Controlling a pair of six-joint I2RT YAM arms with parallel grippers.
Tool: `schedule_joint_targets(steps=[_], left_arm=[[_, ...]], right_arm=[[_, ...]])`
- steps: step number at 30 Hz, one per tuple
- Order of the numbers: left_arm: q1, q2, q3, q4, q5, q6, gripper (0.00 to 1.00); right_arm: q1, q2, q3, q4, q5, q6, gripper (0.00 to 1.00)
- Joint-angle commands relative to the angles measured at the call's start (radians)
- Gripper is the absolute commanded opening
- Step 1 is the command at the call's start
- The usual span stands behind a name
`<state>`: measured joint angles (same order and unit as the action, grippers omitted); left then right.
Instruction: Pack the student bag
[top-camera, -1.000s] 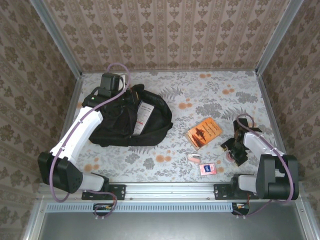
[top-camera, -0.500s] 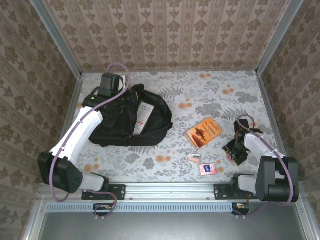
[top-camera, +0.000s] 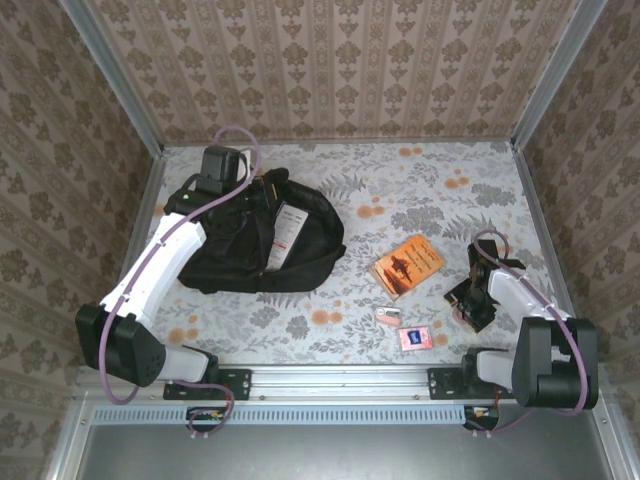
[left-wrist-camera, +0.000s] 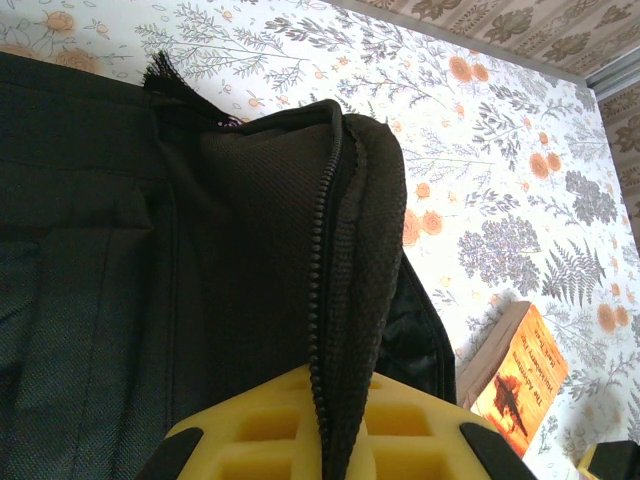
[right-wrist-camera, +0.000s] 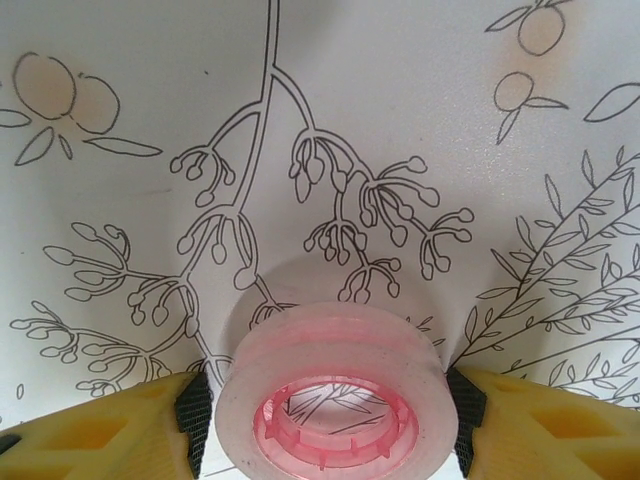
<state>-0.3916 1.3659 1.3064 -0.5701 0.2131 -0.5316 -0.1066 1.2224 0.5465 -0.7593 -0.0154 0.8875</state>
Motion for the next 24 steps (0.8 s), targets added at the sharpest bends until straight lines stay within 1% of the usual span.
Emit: schedule_joint_targets(steps=[1, 4, 6, 11, 16, 18, 21, 24], left_arm=[[0.005, -0.010, -0.005, 0.027, 0.008, -0.013, 0.00], [0.005, -0.009, -0.006, 0.026, 0.008, -0.014, 0.00], [0.005, -0.007, -0.006, 0.027, 0.008, -0.013, 0.00], [0.005, -0.004, -0.004, 0.025, 0.008, -0.012, 0.00], [0.005, -0.003, -0.004, 0.024, 0.003, -0.010, 0.00], [0.004, -0.002, -0.002, 0.022, 0.003, -0.007, 0.00], [-0.001, -0.001, 0.007, 0.015, 0.000, 0.000, 0.00], [-0.004, 0.001, 0.023, 0.004, -0.003, 0.008, 0.00]], right_arm=[[0.019, 0.006, -0.041, 0.066, -0.103, -0.002, 0.64], [0.022, 0.011, -0.042, 0.067, -0.105, -0.007, 0.61], [0.028, 0.014, -0.039, 0.067, -0.106, -0.016, 0.57], [0.045, 0.005, -0.024, 0.054, -0.108, -0.028, 0.54], [0.075, -0.068, 0.040, -0.015, -0.092, -0.029, 0.53], [0.090, -0.108, 0.083, -0.048, -0.090, -0.034, 0.51], [0.135, -0.149, 0.167, -0.096, -0.082, -0.039, 0.50], [0.235, -0.150, 0.274, -0.124, -0.047, -0.046, 0.50]])
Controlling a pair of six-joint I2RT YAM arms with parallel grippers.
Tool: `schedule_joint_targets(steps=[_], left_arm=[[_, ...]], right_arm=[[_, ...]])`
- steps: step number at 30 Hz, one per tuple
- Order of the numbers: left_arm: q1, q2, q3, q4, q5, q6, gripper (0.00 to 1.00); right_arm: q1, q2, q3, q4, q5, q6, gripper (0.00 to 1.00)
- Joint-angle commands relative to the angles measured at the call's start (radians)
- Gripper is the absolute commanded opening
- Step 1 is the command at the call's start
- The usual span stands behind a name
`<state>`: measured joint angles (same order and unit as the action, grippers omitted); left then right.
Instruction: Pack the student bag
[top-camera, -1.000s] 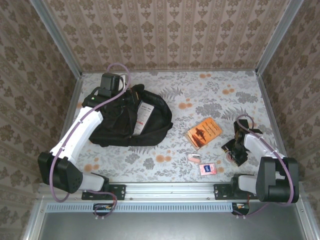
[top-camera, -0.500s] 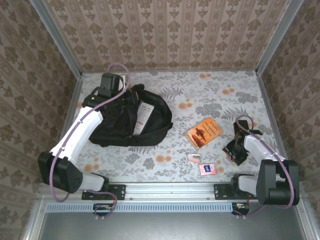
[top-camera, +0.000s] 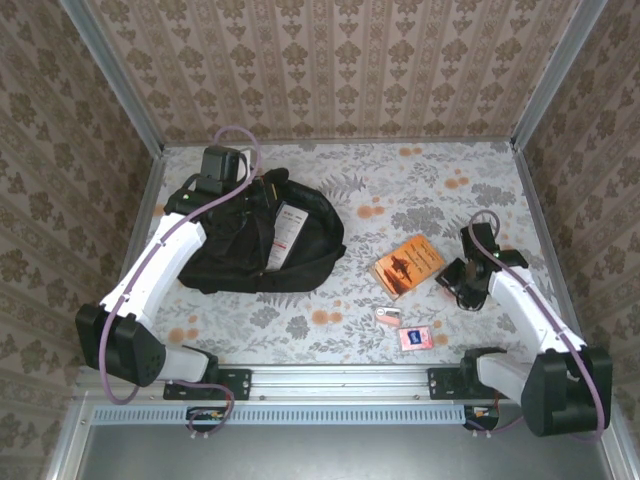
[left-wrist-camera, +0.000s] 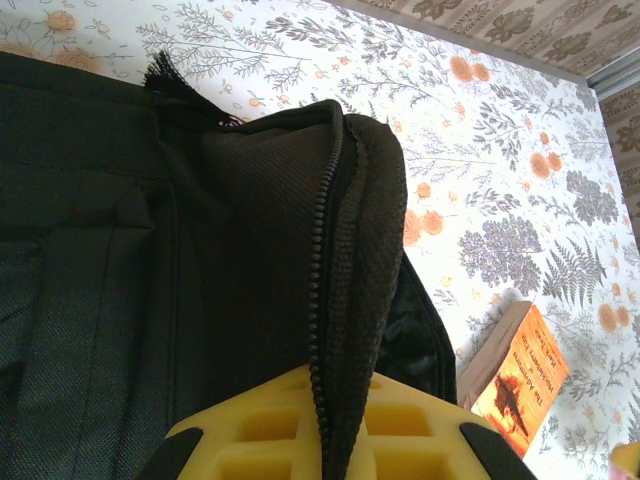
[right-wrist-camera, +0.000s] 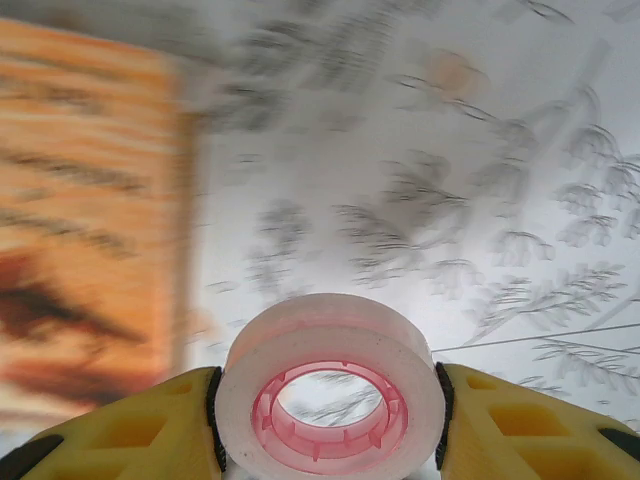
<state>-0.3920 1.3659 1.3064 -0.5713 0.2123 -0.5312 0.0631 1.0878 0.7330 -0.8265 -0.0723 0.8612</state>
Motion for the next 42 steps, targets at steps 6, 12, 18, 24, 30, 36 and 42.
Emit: schedule_joint_targets(steps=[6, 12, 18, 24, 30, 36, 42], left_arm=[[-0.017, -0.001, 0.066, -0.030, -0.008, 0.029, 0.00], [-0.046, -0.008, 0.092, -0.054, -0.027, 0.053, 0.00], [-0.053, -0.032, 0.110, -0.063, -0.049, 0.070, 0.00], [-0.052, -0.054, 0.143, -0.062, -0.040, 0.053, 0.00], [-0.052, -0.065, 0.152, -0.058, -0.024, 0.045, 0.00], [-0.052, -0.078, 0.154, -0.056, -0.030, 0.043, 0.00], [-0.044, -0.093, 0.145, -0.061, -0.050, 0.050, 0.00]], right_arm=[[0.288, 0.076, 0.286, 0.047, -0.023, -0.030, 0.50], [0.488, 0.313, 0.531, 0.185, -0.088, -0.040, 0.47], [0.625, 0.598, 0.789, 0.259, -0.150, 0.010, 0.48], [0.646, 0.787, 0.819, 0.525, -0.232, 0.229, 0.49], [0.687, 0.977, 0.959, 0.628, -0.247, 0.381, 0.51], [0.727, 1.145, 1.183, 0.514, -0.215, 0.397, 0.71], [0.725, 1.137, 1.191, 0.479, -0.193, 0.359, 0.85]])
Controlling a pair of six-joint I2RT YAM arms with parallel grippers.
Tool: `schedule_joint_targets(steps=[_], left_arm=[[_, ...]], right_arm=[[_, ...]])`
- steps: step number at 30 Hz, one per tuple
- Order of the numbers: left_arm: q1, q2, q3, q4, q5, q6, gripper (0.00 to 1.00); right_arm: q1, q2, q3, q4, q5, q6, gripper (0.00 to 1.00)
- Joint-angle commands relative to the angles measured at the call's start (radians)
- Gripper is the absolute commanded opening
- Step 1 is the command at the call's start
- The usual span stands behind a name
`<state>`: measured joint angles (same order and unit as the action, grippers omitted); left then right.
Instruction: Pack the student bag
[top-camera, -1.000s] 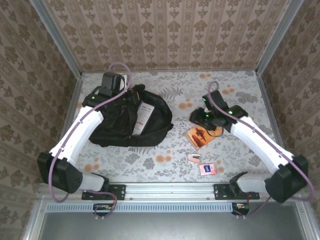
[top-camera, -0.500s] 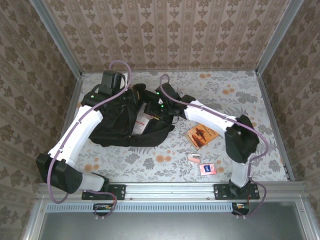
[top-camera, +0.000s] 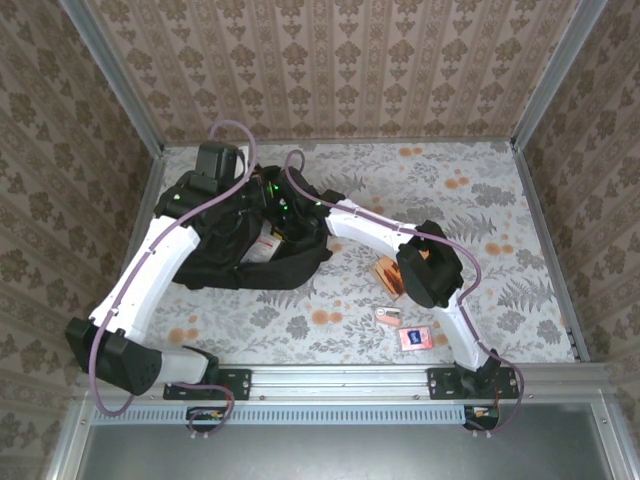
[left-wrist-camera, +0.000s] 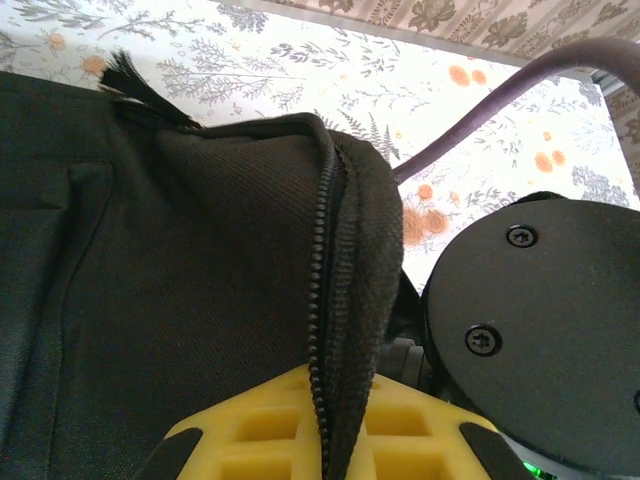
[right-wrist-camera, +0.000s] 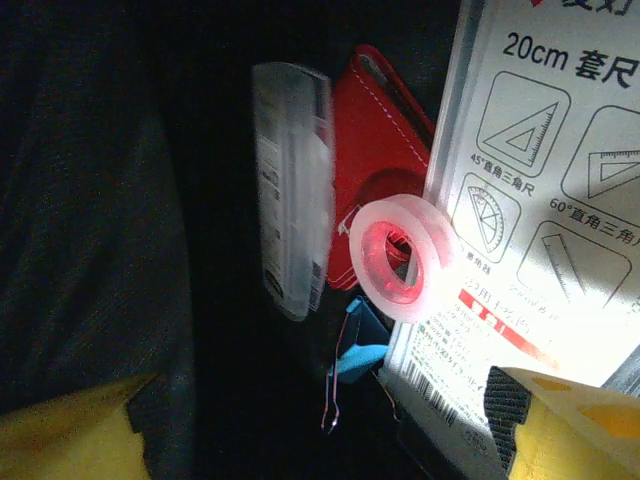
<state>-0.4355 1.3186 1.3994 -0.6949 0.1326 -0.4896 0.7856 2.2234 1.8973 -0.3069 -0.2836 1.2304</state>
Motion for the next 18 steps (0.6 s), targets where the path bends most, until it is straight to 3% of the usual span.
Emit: schedule_joint_targets(steps=[1, 9, 18], left_arm=[[0.000, -0.047, 0.048, 0.064, 0.028, 0.009, 0.00], [0.006, -0.045, 0.043, 0.065, 0.025, 0.009, 0.00], [0.011, -0.039, -0.004, 0.082, 0.009, 0.014, 0.00]], right_arm=[[0.001, -0.004, 0.022, -0.040, 0.017, -0.016, 0.85], [-0.005, -0.091, -0.075, 0.021, 0.006, -0.066, 0.81], [-0.026, -0.321, -0.252, 0.064, -0.045, -0.274, 0.80]])
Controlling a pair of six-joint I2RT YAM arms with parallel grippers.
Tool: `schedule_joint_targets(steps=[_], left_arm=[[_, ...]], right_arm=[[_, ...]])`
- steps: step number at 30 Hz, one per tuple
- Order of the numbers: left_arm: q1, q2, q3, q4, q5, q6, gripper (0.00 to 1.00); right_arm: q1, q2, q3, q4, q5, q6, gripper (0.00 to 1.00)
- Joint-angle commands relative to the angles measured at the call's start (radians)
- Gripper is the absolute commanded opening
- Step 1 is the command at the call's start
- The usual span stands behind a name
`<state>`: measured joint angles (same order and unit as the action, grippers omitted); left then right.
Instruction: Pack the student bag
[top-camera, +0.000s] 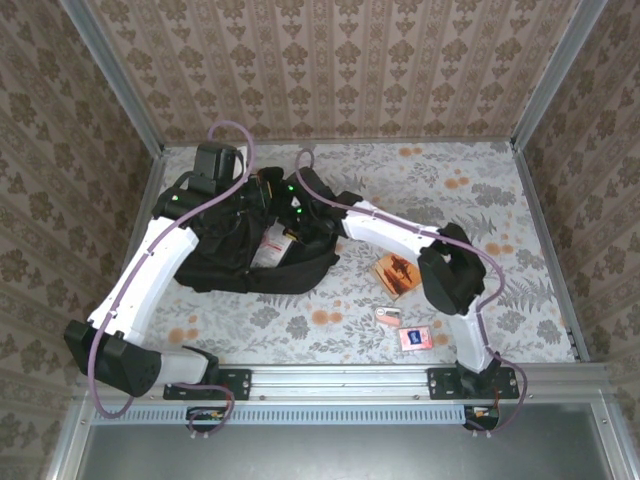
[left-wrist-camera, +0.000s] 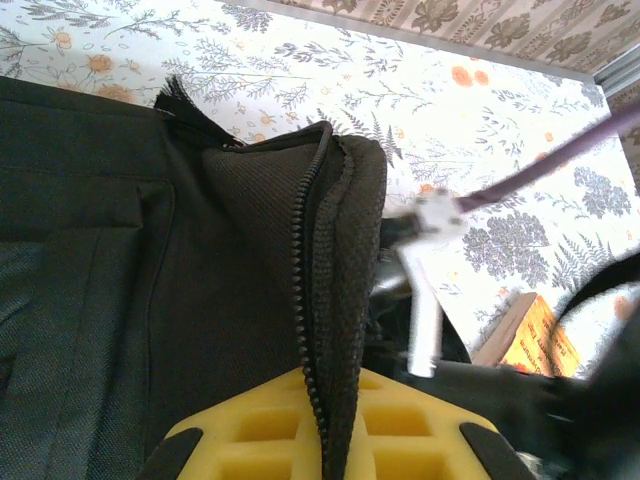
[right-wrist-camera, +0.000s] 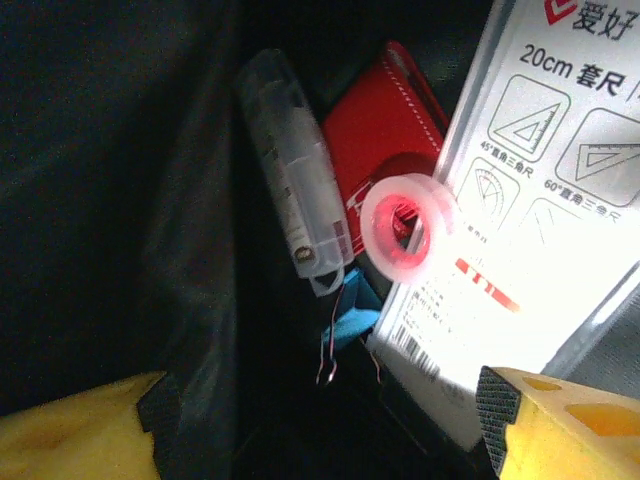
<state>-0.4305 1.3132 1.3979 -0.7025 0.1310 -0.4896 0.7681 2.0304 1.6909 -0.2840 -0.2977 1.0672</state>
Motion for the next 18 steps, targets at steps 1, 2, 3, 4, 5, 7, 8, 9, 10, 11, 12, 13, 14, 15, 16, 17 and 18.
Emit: schedule_joint_targets(steps=[1, 2, 3, 4, 5, 7, 8, 9, 10, 11, 12, 13, 14, 15, 16, 17, 18], left_arm=[[0.006, -0.035, -0.007, 0.092, 0.008, 0.015, 0.00], [0.007, -0.034, -0.012, 0.092, 0.004, 0.017, 0.00], [0.007, -0.035, -0.018, 0.094, 0.001, 0.019, 0.00], [0.006, -0.034, -0.021, 0.095, -0.003, 0.022, 0.00], [0.006, -0.034, -0.026, 0.095, -0.007, 0.022, 0.00], [0.006, -0.034, -0.032, 0.098, -0.011, 0.026, 0.00], [0.006, -0.034, -0.035, 0.100, -0.014, 0.026, 0.00], [0.008, -0.034, -0.037, 0.101, -0.014, 0.025, 0.00], [0.009, -0.034, -0.041, 0.104, -0.014, 0.024, 0.00], [0.010, -0.036, -0.044, 0.107, -0.015, 0.025, 0.00], [0.012, -0.036, -0.046, 0.110, -0.012, 0.024, 0.00], [0.013, -0.037, -0.050, 0.114, -0.013, 0.022, 0.00], [0.015, -0.037, -0.055, 0.117, -0.011, 0.020, 0.00], [0.017, -0.038, -0.059, 0.121, -0.010, 0.018, 0.00], [0.019, -0.037, -0.063, 0.125, -0.005, 0.012, 0.00], [0.022, -0.038, -0.066, 0.130, 0.002, 0.009, 0.00], [0.025, -0.035, -0.068, 0.133, 0.007, 0.008, 0.00]], right_arm=[[-0.010, -0.159, -0.069, 0.035, -0.030, -0.137, 0.80], [-0.013, -0.195, -0.095, 0.021, -0.029, -0.164, 0.80], [-0.018, -0.233, -0.119, 0.005, -0.029, -0.196, 0.80], [-0.018, -0.263, -0.140, -0.014, -0.024, -0.225, 0.80], [-0.018, -0.299, -0.163, -0.045, -0.014, -0.255, 0.80], [-0.021, -0.367, -0.206, -0.116, 0.019, -0.314, 0.81], [-0.024, -0.408, -0.237, -0.152, 0.041, -0.340, 0.81], [-0.026, -0.445, -0.269, -0.181, 0.061, -0.363, 0.81], [-0.030, -0.486, -0.304, -0.218, 0.084, -0.385, 0.82], [-0.030, -0.524, -0.336, -0.263, 0.109, -0.413, 0.82], [-0.032, -0.553, -0.361, -0.314, 0.130, -0.441, 0.82], [-0.032, -0.585, -0.391, -0.370, 0.160, -0.473, 0.83], [-0.033, -0.614, -0.422, -0.424, 0.194, -0.495, 0.83], [-0.033, -0.632, -0.453, -0.456, 0.212, -0.516, 0.83], [-0.034, -0.673, -0.493, -0.485, 0.225, -0.537, 0.84], [-0.033, -0.696, -0.530, -0.513, 0.237, -0.554, 0.84], [-0.034, -0.711, -0.556, -0.530, 0.247, -0.566, 0.85]])
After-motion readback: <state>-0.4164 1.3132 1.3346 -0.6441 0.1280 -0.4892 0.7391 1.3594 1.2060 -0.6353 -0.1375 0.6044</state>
